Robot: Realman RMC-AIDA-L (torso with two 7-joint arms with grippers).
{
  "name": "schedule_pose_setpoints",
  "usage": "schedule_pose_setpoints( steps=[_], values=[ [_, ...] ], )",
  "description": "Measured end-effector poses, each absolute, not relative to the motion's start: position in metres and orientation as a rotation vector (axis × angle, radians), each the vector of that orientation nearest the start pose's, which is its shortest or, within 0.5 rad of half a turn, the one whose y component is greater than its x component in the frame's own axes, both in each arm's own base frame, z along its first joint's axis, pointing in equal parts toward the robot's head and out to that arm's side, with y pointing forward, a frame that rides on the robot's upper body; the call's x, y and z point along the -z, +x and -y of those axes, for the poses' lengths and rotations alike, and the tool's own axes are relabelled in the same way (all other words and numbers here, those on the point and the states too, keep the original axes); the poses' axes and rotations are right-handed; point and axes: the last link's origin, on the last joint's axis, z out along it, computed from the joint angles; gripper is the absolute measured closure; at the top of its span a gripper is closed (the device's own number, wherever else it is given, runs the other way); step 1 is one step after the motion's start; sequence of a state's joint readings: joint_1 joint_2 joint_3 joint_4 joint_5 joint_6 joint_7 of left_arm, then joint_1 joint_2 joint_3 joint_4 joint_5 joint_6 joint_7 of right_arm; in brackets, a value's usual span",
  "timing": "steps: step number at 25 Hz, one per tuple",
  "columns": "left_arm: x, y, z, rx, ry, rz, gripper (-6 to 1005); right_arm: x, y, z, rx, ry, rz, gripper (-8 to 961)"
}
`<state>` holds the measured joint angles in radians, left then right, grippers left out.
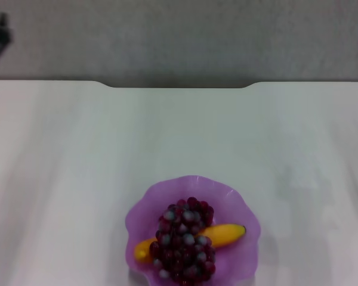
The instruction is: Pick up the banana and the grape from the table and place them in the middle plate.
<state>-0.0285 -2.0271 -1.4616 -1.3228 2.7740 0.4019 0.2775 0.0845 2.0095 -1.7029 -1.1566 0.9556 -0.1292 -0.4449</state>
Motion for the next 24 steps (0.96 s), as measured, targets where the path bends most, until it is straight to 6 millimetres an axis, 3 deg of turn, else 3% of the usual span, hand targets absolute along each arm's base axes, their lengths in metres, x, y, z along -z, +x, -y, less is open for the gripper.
schedule_pose_setpoints(
  steps=[4,11,18,24],
  values=[
    [-0.119,-0.272,-0.351,0.633,-1.396,0.474,119,-0.045,0.303,-0.357,-0.499,-1.522,-0.899,344],
    [-0.129,-0.312,-0.359,0.527,-1.472,0.689,119,-0.042,0.296,-0.36,-0.501,-1.541,-0.87,344],
    [-0.123,-0.327,-0.364,0.398,-1.501,0.778,119,-0.047,0.293,-0.359,-0.498,-1.539,-0.825,344],
    [-0.113,-0.323,-0.368,0.369,-1.534,0.774,119,-0.054,0.289,-0.353,-0.501,-1.519,-0.746,344]
  ],
)
